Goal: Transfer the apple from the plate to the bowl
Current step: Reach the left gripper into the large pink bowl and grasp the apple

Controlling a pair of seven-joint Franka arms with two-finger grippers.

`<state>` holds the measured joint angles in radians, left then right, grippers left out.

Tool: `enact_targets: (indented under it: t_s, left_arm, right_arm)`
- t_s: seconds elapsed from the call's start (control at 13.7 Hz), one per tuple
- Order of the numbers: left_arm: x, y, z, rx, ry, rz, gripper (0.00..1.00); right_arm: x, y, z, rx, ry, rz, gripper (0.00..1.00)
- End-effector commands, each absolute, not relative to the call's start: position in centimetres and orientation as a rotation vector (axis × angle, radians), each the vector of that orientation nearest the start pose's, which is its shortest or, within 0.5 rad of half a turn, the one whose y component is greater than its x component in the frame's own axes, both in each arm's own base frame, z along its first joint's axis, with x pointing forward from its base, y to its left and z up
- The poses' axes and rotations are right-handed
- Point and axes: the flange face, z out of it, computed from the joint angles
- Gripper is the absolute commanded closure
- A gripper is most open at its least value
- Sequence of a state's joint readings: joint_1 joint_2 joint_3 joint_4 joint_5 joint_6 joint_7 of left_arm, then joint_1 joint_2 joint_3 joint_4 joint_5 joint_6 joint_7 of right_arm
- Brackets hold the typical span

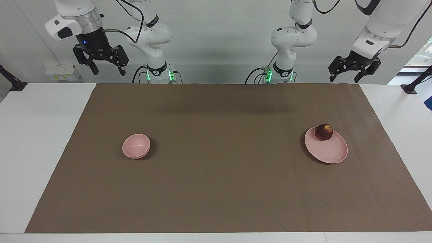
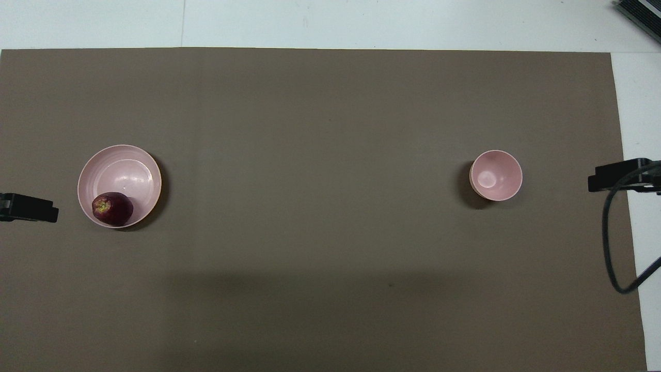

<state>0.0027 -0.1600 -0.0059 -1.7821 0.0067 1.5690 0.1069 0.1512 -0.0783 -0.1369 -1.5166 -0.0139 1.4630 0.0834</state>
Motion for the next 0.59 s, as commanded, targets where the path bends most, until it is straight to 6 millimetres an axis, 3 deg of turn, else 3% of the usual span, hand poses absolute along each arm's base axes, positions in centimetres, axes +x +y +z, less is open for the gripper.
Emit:
enact_targets:
  t_s: [0.0,0.22,0.51]
  left_arm:
    - [49.7,0.4,56.8,-3.129,0.173,0.037,0.00]
    - [50.0,1.1,51.5,-3.131,0.159,-0.030,0.00]
    - [49.9,3.2,46.9,-3.174,0.211,-0.091,0.00]
  right_arm:
    - [51.8,-0.1,68.2,-3.125,0.102,-0.048,0.00]
    - [51.8,-0.1,68.2,-3.123,0.102,-0.048,0.00]
    - [51.8,0.0,68.2,-3.125,0.100,-0.048,0.00]
